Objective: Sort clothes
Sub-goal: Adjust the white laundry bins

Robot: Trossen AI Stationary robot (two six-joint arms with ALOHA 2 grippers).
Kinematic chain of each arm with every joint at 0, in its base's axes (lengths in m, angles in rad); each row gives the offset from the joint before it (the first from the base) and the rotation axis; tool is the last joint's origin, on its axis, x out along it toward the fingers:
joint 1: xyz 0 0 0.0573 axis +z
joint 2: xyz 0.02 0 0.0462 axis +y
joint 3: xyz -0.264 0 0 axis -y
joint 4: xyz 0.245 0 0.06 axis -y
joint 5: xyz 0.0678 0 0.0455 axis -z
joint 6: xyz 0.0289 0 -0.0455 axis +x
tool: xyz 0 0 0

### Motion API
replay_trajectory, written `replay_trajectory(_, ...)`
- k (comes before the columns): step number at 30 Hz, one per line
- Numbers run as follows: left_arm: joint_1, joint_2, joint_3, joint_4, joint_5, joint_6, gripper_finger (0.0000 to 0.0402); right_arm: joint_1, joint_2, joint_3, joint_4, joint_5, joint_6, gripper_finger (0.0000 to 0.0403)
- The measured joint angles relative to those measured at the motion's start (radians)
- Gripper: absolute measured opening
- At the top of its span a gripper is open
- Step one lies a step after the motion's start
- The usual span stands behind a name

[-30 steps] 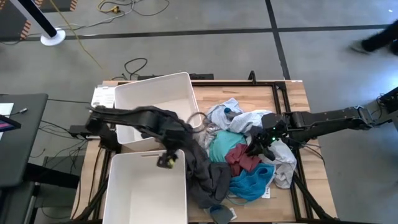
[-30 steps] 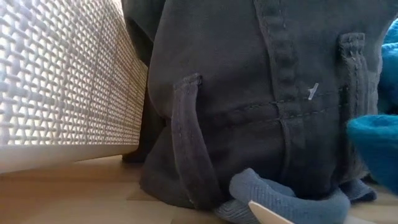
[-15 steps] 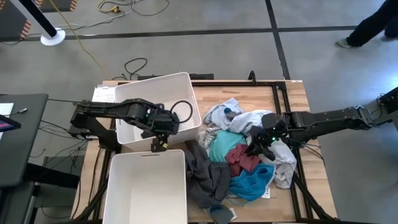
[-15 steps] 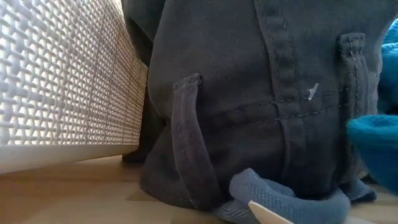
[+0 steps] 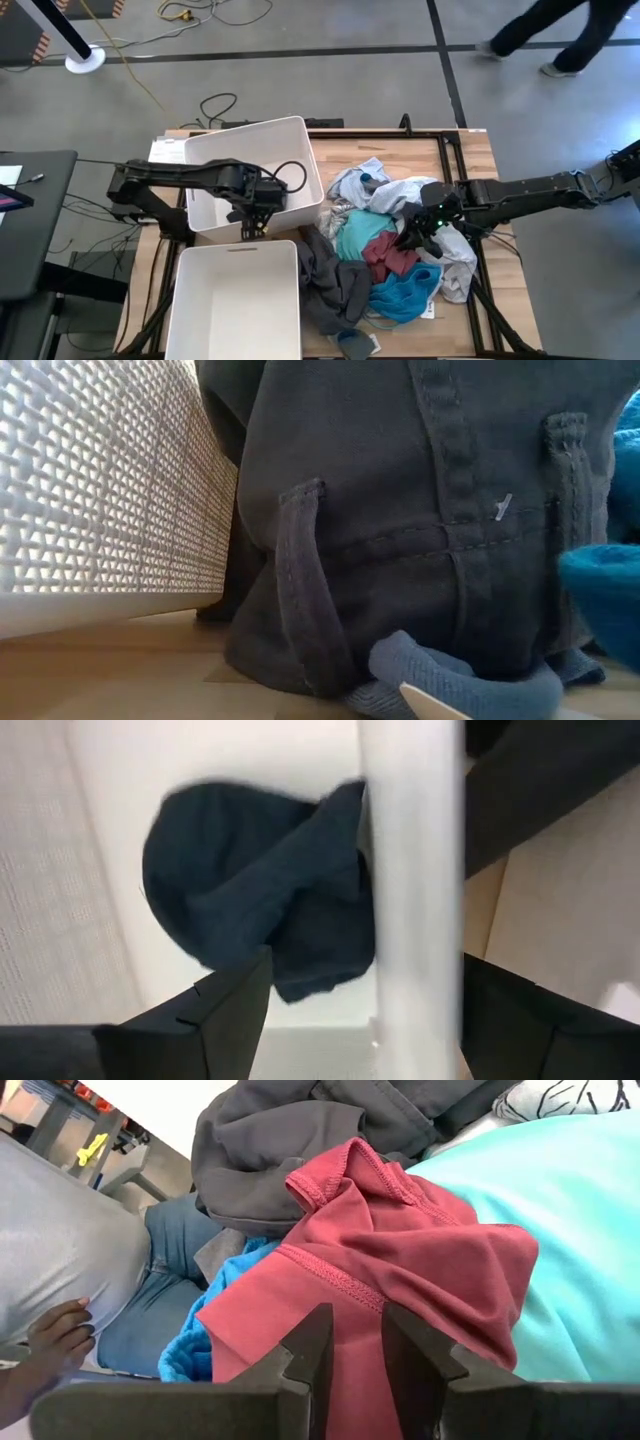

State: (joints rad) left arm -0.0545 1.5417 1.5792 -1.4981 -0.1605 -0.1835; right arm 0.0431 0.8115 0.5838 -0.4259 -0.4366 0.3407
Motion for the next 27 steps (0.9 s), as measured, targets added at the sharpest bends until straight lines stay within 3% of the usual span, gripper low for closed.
replay_trajectory(5,0.018,0.000,-0.061,0.006,0.025,0.051,0.0200,0.000,0.000,0.000,0.000,0.000,0.000,0.0107)
replay_trajectory(13,0.020,0.001,-0.097,0.025,0.021,0.137,0.0021,0.000,0.000,0.000,0.000,0.000,0.000,0.0107)
replay_trajectory(27,0.022,0.001,-0.097,0.040,0.015,0.139,0.0004,0.000,0.000,0.000,0.000,0.000,0.000,0.0107)
